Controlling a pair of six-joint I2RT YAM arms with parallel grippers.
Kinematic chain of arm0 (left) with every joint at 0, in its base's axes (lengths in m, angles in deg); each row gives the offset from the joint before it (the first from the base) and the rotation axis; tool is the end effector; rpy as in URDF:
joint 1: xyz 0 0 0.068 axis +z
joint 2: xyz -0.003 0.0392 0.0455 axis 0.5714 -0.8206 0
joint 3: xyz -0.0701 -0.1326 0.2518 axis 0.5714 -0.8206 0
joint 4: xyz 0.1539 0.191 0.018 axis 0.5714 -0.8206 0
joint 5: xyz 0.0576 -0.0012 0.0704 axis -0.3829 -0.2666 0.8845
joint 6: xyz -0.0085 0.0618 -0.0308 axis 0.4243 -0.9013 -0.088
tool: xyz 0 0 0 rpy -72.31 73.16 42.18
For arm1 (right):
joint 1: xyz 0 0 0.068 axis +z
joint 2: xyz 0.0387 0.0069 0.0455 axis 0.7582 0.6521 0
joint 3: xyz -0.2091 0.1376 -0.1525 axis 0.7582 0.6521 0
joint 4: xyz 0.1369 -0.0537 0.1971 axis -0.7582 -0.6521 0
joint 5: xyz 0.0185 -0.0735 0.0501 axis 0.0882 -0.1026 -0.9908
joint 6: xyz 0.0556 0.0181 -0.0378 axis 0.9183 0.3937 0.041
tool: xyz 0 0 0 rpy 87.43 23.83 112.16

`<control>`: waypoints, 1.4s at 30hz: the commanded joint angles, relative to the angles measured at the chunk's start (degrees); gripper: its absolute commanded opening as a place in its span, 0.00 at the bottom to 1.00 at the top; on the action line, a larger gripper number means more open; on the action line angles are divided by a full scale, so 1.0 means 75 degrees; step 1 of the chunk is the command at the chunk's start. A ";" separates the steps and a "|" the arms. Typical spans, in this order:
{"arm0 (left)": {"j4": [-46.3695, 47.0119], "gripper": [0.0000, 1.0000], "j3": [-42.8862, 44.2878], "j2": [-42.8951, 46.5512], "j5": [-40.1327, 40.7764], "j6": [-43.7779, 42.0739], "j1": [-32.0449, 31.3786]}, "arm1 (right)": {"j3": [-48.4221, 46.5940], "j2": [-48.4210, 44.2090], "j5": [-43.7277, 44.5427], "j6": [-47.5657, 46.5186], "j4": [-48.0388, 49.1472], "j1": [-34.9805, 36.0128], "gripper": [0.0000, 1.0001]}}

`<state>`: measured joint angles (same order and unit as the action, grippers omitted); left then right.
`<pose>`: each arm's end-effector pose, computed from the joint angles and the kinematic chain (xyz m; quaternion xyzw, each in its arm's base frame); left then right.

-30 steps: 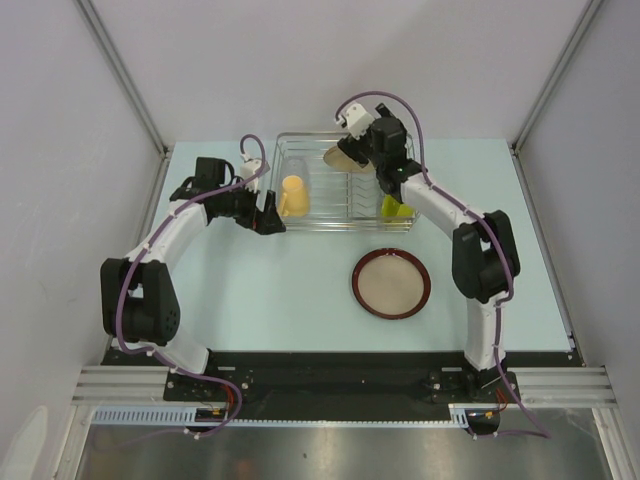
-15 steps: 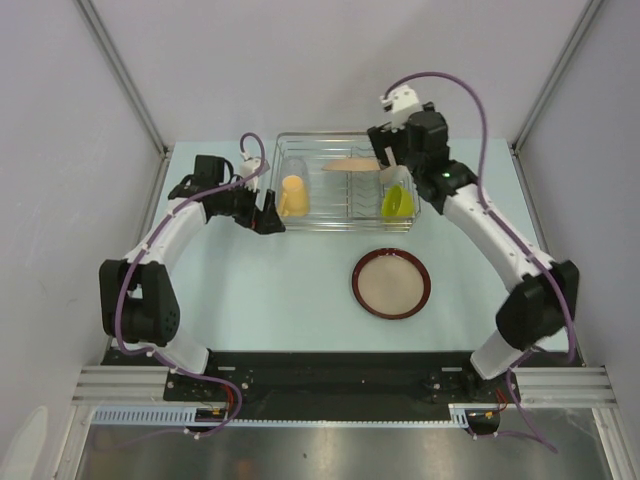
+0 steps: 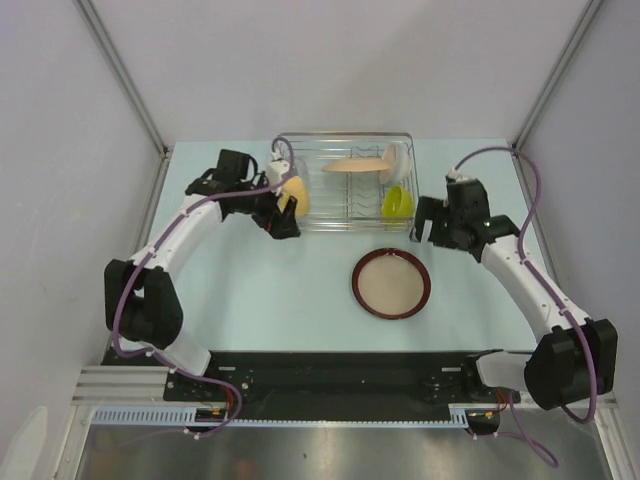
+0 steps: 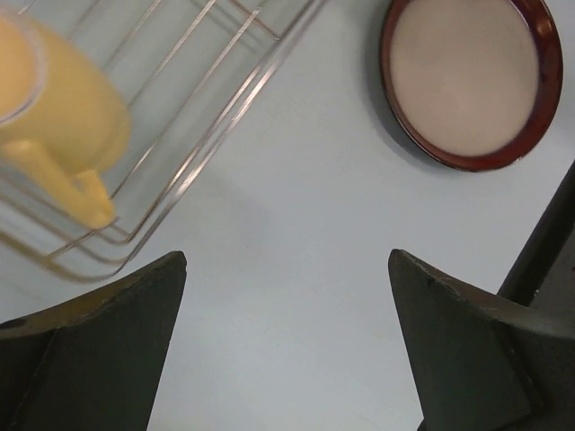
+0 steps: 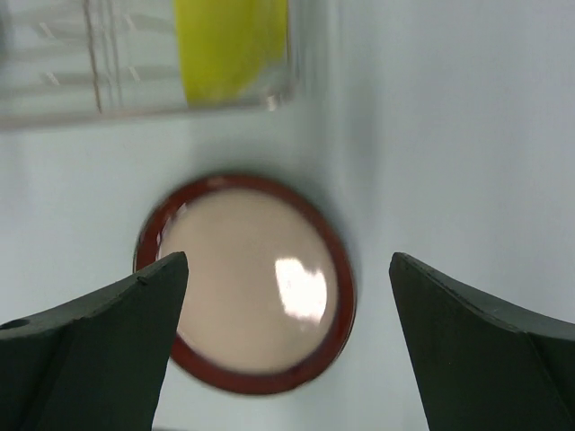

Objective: Load the mixed dishes into the dish rack

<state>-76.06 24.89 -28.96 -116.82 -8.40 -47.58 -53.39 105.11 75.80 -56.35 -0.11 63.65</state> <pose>0.3182 -0.1074 0.3056 0.3503 0.8309 -0.2866 0.3236 0.2571 0.0621 0.3149 0.0347 0.9197 0.0795 0.3830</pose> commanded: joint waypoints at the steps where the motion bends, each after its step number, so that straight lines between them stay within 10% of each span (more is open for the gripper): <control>1: -0.0245 1.00 0.0152 0.0072 0.0792 -0.1028 -0.1065 | 0.1016 -0.0815 -0.1372 0.1699 -0.0688 -0.0143 1.00; 42: 0.1724 1.00 0.0303 -0.2705 0.2999 -0.3009 -0.4302 | 0.6877 -0.1942 -0.2439 0.6107 0.4492 -0.1175 0.85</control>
<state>-64.73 23.27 -47.50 -93.80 -28.38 -78.14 -3.82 89.07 55.25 -10.71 35.86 54.95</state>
